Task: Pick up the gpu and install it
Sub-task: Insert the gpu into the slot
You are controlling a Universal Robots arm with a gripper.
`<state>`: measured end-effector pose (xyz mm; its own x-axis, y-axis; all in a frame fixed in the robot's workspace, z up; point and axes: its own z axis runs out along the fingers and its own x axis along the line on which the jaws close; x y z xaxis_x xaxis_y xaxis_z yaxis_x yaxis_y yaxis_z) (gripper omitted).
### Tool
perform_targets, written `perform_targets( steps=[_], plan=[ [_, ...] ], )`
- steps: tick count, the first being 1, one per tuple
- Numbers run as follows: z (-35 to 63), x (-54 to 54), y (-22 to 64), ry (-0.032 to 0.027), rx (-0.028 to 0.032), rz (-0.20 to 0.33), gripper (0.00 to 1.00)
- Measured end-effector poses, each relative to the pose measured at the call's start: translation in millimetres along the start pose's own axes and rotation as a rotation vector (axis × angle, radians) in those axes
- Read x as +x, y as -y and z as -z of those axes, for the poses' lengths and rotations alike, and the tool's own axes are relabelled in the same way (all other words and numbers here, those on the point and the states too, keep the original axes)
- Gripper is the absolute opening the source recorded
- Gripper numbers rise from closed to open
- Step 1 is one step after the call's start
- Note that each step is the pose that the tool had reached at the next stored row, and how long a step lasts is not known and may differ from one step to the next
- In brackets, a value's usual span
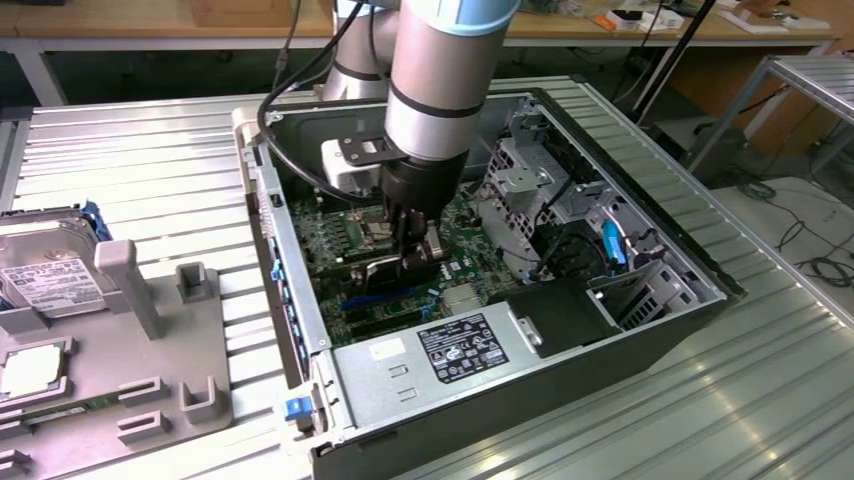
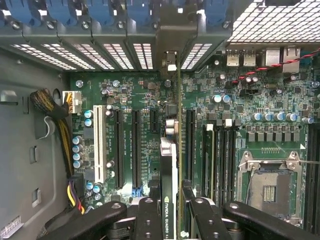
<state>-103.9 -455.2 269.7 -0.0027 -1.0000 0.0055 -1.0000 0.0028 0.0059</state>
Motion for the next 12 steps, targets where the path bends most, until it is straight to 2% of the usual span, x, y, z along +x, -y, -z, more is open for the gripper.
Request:
perform_targets(
  steps=[12],
  plan=[
    [-2.3, -1.5, -2.0, 0.0, 0.0, 0.0, 0.27]
  ],
)
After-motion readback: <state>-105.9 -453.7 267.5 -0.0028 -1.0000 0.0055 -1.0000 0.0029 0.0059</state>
